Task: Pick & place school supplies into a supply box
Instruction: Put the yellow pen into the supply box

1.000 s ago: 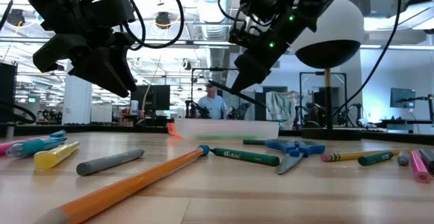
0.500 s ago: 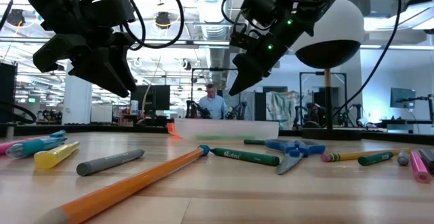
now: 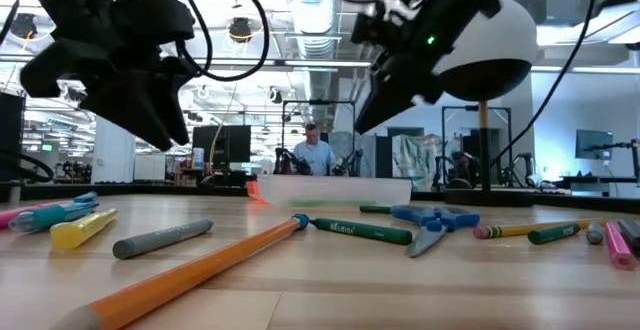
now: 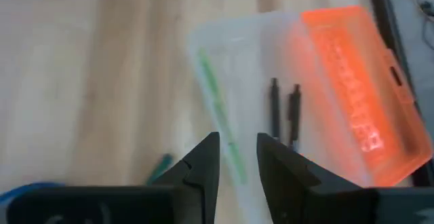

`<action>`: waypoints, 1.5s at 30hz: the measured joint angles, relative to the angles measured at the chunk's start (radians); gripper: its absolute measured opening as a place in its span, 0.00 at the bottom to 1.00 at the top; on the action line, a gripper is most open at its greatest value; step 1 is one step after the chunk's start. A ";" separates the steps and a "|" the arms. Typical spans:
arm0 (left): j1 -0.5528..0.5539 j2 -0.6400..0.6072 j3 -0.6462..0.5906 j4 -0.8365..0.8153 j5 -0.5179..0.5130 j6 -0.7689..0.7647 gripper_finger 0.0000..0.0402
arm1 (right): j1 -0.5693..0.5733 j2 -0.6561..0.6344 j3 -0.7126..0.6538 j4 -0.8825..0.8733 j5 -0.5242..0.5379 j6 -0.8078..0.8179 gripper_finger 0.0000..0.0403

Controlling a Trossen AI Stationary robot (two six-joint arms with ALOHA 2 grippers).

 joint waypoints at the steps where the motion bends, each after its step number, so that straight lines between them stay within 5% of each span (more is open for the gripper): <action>1: 0.000 0.000 0.000 0.002 0.029 0.000 0.39 | 0.020 -0.012 0.000 -0.030 0.000 0.018 0.23; 7: -0.011 0.036 0.000 0.088 0.216 0.071 0.39 | 0.172 -0.065 0.000 -0.142 0.012 0.132 0.23; 14: -0.045 0.199 0.009 0.209 0.397 0.207 0.39 | 0.383 -0.066 0.000 -0.179 0.177 0.254 0.23; 22: -0.051 0.277 0.030 0.216 0.403 0.233 0.39 | 0.580 -0.066 0.000 -0.213 0.390 0.399 0.23; 34: -0.049 0.278 0.030 0.232 0.401 0.273 0.39 | 0.723 -0.066 0.000 -0.302 0.519 0.586 0.23; 45: -0.034 0.353 0.034 0.269 0.470 0.269 0.39 | 0.794 -0.066 0.000 -0.348 0.599 0.602 0.23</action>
